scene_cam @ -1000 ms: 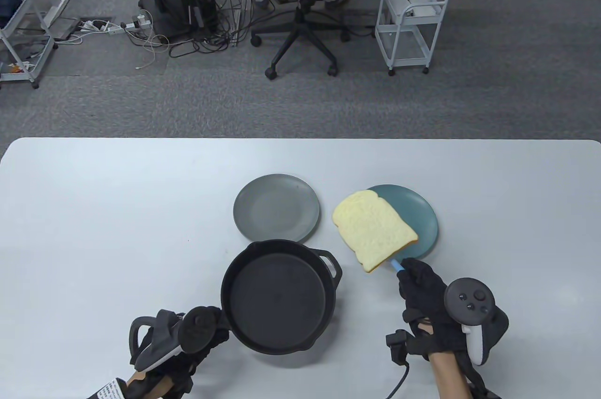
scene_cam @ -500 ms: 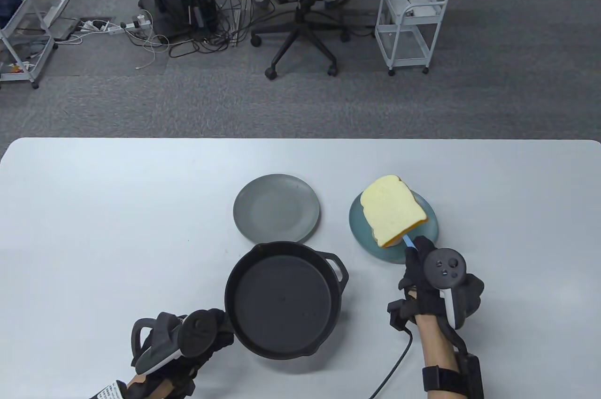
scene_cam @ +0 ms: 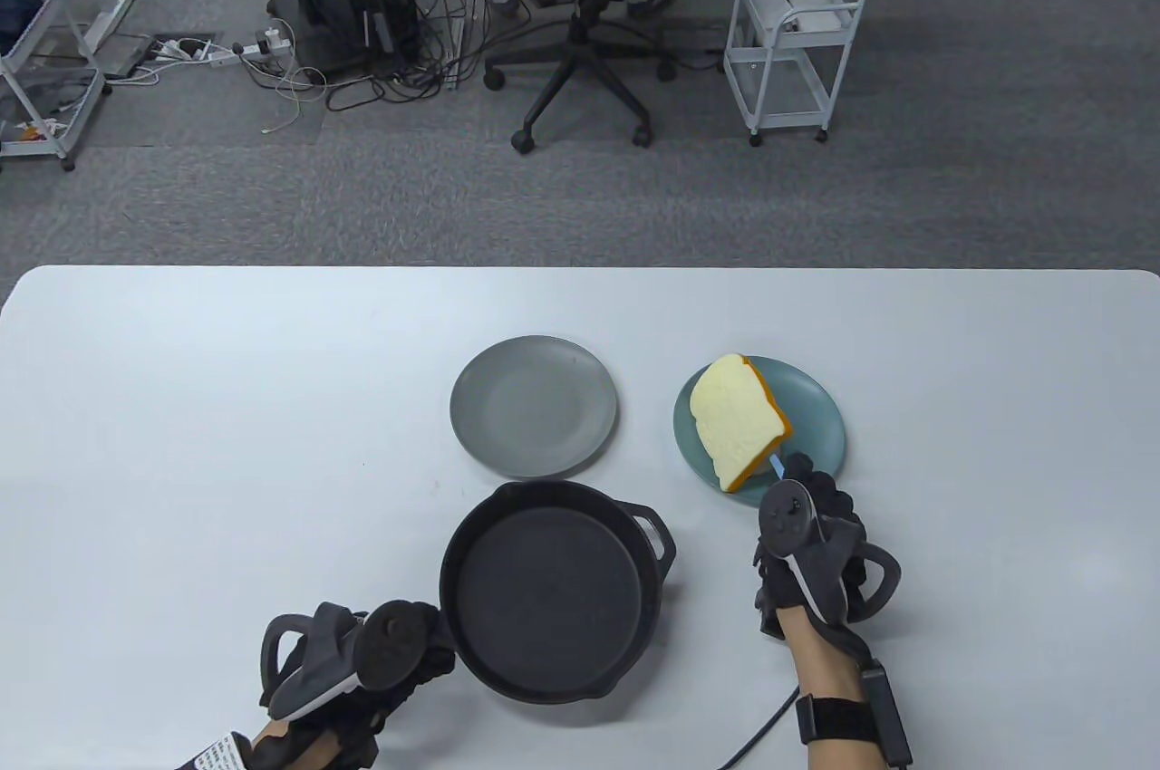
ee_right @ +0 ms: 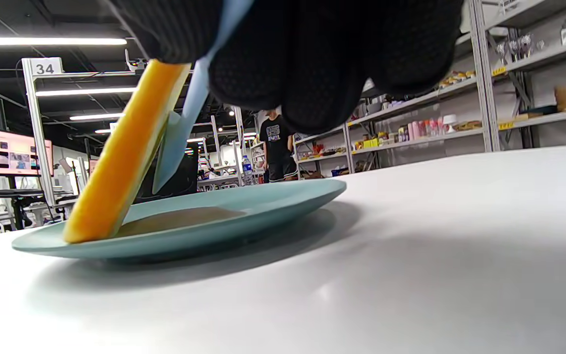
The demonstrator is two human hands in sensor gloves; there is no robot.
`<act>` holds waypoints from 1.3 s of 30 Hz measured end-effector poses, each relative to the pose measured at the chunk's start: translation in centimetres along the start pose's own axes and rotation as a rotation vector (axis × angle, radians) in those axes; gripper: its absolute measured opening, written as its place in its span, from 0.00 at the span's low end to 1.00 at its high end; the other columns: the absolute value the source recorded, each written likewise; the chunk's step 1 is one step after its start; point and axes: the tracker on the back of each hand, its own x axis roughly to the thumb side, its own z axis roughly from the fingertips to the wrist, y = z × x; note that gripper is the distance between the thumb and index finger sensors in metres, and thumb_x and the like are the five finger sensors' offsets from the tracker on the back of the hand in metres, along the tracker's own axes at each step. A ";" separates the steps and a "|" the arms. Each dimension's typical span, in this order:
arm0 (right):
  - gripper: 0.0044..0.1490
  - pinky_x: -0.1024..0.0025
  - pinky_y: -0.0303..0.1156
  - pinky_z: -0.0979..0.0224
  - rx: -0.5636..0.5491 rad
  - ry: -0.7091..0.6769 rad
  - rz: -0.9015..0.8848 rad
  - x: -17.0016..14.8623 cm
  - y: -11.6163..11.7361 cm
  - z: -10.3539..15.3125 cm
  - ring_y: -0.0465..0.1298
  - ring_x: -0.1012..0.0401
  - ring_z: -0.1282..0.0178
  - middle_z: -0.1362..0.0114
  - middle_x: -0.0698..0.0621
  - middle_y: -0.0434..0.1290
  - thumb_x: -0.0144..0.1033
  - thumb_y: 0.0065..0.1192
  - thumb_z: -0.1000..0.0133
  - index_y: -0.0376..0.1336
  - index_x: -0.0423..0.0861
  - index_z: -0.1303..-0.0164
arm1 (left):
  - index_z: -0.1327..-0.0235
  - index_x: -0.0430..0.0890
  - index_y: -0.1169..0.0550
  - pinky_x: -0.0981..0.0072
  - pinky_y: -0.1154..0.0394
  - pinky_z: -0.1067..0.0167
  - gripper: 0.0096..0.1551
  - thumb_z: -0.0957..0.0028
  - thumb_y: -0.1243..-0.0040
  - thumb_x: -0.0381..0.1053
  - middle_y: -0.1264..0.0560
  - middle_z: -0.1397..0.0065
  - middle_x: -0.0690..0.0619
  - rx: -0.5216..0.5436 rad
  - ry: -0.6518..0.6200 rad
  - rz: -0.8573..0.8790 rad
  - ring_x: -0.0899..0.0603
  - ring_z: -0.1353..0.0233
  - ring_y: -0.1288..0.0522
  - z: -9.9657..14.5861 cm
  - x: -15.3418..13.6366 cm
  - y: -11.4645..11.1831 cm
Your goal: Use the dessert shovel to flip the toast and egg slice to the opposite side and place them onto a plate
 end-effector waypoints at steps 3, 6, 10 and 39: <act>0.32 0.54 0.76 0.37 -0.014 0.010 0.039 -0.2 -0.2 -0.1 0.82 0.53 0.42 0.46 0.55 0.82 0.42 0.63 0.46 0.67 0.45 0.32 | 0.52 0.54 0.13 0.59 0.16 0.71 0.33 0.67 0.33 0.70 0.15 0.82 0.64 0.012 -0.002 0.007 0.52 0.86 0.17 0.1 0.0 0.2; 0.32 0.54 0.76 0.38 -0.027 0.027 0.068 -0.5 -0.5 -0.2 0.82 0.53 0.42 0.46 0.55 0.82 0.42 0.63 0.46 0.67 0.45 0.32 | 0.52 0.54 0.13 0.59 0.16 0.71 0.33 0.66 0.33 0.70 0.15 0.82 0.64 0.017 -0.004 0.005 0.52 0.86 0.17 0.1 0.0 0.3; 0.32 0.54 0.76 0.38 -0.059 0.039 0.118 -0.8 -1.0 -0.4 0.82 0.53 0.42 0.46 0.55 0.82 0.42 0.63 0.46 0.67 0.45 0.32 | 0.52 0.54 0.13 0.59 0.16 0.71 0.33 0.67 0.34 0.70 0.15 0.82 0.64 0.016 -0.008 0.004 0.52 0.86 0.17 0.1 0.0 0.2; 0.32 0.56 0.77 0.41 -0.036 0.223 -0.035 -5.9 -3.2 -1.4 0.83 0.55 0.46 0.48 0.57 0.83 0.45 0.60 0.46 0.67 0.45 0.33 | 0.52 0.54 0.13 0.59 0.15 0.70 0.33 0.67 0.34 0.70 0.15 0.82 0.64 0.027 -0.014 -0.025 0.52 0.86 0.17 0.1 0.0 0.2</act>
